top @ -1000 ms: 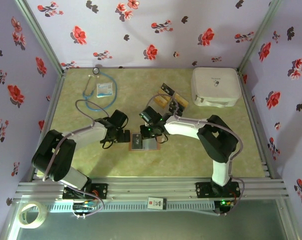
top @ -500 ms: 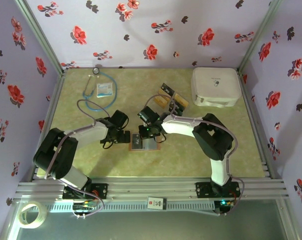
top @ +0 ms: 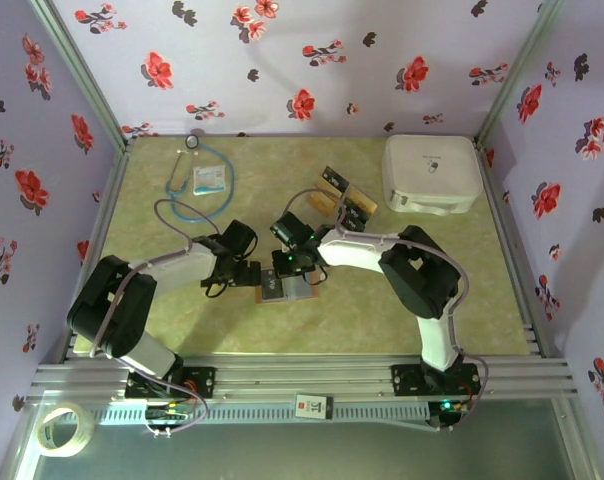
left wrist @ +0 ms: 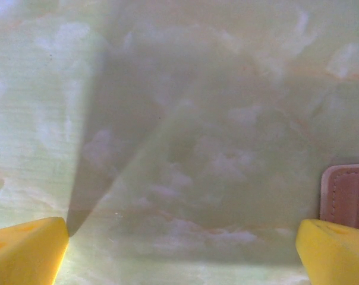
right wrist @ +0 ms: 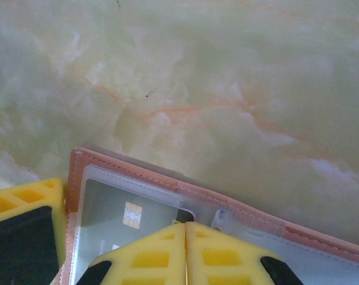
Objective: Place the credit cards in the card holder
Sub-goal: Insert the credit card into the card slot, then flip over the card slot in the card holder.
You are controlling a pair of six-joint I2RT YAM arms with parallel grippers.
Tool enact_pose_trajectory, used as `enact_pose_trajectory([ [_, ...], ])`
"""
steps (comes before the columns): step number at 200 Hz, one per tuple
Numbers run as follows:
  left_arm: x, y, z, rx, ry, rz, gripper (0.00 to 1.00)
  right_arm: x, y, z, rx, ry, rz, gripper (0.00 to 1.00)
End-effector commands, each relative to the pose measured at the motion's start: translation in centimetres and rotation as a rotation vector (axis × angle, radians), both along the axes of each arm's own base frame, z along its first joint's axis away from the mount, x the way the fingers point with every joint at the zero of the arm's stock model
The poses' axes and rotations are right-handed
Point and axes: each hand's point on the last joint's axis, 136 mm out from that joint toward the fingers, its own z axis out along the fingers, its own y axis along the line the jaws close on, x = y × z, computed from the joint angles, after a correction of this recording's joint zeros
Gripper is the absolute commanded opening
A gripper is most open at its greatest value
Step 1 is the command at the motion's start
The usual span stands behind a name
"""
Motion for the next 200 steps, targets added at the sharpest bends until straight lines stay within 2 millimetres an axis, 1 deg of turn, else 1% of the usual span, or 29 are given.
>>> enact_pose_trajectory([
  [1,0.1,-0.1,0.8,-0.007,-0.002,-0.012,1.0,0.0,0.3,2.8,0.03,-0.029,0.012,0.08],
  [22,0.0,-0.1,2.2,-0.028,-0.023,-0.01,1.0,0.2,-0.5,4.9,0.049,-0.064,-0.001,0.1],
  [35,-0.4,-0.1,2.7,-0.046,-0.027,-0.009,1.0,0.2,-1.5,5.9,0.054,-0.082,-0.015,0.14],
  [50,-0.9,-0.2,3.3,-0.071,-0.036,-0.005,1.0,0.1,-2.5,6.5,0.058,-0.091,-0.03,0.18],
  [63,-1.6,-0.3,3.4,-0.089,-0.035,-0.007,1.0,0.1,-3.4,6.7,0.058,-0.097,-0.045,0.26],
  [85,-2.8,-0.5,3.4,-0.104,-0.036,-0.007,1.0,-0.2,-4.9,6.2,0.05,-0.088,-0.066,0.42],
  [103,-3.7,-0.6,3.0,-0.114,-0.037,-0.004,1.0,-0.6,-5.7,5.6,0.047,-0.075,-0.078,0.48],
  [138,-4.9,-0.8,1.8,-0.114,-0.034,-0.009,1.0,-1.0,-6.3,4.2,0.048,-0.051,-0.093,0.5],
  [200,-5.0,-0.9,0.7,-0.064,-0.029,-0.032,1.0,-1.0,-6.2,2.5,0.033,-0.02,-0.098,0.5],
])
